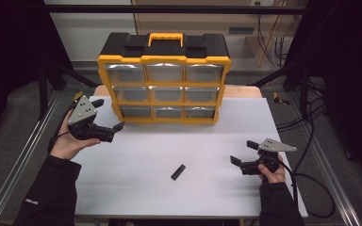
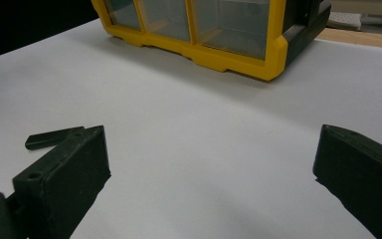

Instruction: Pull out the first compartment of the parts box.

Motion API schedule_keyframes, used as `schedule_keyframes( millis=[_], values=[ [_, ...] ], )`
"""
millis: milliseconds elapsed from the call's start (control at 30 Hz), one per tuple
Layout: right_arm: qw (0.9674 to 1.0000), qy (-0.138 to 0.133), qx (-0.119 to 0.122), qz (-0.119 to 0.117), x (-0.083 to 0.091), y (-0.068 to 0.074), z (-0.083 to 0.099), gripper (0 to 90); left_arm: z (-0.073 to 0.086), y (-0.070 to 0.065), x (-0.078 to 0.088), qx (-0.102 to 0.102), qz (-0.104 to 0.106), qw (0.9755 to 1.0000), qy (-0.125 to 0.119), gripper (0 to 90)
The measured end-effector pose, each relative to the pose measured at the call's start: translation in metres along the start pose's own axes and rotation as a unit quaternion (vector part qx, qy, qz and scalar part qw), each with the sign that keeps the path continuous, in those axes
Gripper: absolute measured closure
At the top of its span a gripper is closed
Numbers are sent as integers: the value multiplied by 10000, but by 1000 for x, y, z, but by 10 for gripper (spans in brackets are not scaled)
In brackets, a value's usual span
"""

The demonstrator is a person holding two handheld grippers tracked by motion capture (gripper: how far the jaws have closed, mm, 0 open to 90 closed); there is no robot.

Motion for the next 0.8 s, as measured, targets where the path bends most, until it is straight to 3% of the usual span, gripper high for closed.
schedule_keyframes(
  millis=[800],
  values=[
    [10000, -5, -2, 6, 0, 0, 0, 16, -24, 8, -11, -561, -69, 9982, 179, 0]
  ],
)
Point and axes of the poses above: each handheld gripper's, and its own axes: x roughly backward along the jaws, z roughly out of its underside, y roughly to its left, the point moved 10 cm from there along -x, roughly forward along the jaws, and after that the axes turned 9 degrees about -y, right-handed, at the moved point
